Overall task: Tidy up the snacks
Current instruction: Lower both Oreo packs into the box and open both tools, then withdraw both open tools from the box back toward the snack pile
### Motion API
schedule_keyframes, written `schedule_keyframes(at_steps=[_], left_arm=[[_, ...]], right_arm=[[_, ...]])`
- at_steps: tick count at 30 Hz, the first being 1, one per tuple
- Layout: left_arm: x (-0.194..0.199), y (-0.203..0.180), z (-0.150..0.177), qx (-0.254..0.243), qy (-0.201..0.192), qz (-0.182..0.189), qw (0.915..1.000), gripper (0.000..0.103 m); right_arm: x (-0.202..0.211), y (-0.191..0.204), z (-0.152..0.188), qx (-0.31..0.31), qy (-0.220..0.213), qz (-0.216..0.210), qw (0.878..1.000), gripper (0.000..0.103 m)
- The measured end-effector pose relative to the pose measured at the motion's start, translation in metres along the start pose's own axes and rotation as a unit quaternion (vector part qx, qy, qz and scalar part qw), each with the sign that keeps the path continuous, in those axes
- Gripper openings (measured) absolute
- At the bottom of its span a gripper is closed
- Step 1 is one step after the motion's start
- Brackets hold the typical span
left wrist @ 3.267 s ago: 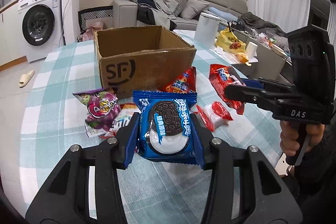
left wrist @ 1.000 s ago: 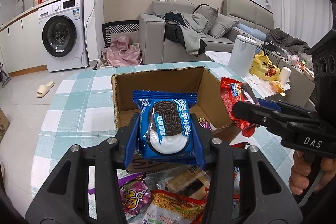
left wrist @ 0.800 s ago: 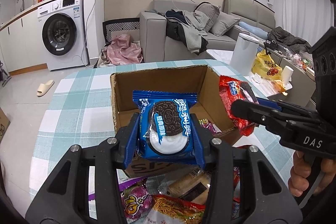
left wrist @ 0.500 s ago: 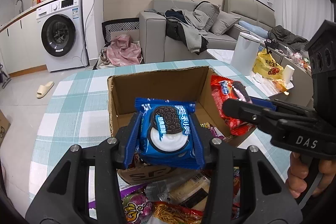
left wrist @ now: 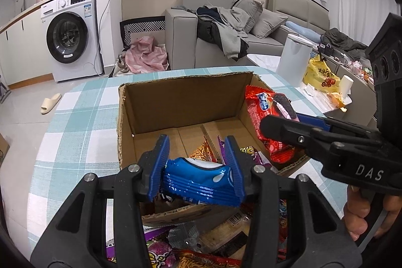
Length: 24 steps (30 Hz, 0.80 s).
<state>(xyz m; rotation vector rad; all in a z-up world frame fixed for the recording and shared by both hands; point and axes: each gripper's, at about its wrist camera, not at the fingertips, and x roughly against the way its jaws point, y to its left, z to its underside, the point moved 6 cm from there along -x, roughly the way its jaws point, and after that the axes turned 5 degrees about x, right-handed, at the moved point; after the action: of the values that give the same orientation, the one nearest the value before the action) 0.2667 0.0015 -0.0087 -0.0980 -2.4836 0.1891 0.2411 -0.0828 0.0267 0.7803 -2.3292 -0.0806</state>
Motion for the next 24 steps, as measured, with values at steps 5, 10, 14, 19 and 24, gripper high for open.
schedule_keyframes(at_steps=[5,10,14,19,24], left_arm=[[0.000,-0.004,-0.001,-0.013,0.000,-0.010,0.9999,0.043],[0.012,0.000,-0.003,-0.003,-0.004,-0.011,0.9999,0.058],[0.034,0.006,-0.002,0.003,-0.017,-0.003,0.9998,0.085],[0.062,0.009,0.007,-0.003,-0.021,-0.001,0.9998,0.099],[0.090,0.010,0.020,-0.003,-0.032,-0.009,0.9995,0.102]], right_arm=[[0.000,0.003,0.002,0.007,0.002,-0.002,1.000,0.046],[0.014,0.003,0.000,0.024,-0.013,0.011,1.000,0.057],[0.029,0.000,0.006,0.033,-0.014,0.024,0.999,0.080],[0.047,-0.004,0.020,0.030,-0.007,0.027,0.999,0.101],[0.058,-0.006,0.035,0.024,0.002,0.031,0.999,0.103]])
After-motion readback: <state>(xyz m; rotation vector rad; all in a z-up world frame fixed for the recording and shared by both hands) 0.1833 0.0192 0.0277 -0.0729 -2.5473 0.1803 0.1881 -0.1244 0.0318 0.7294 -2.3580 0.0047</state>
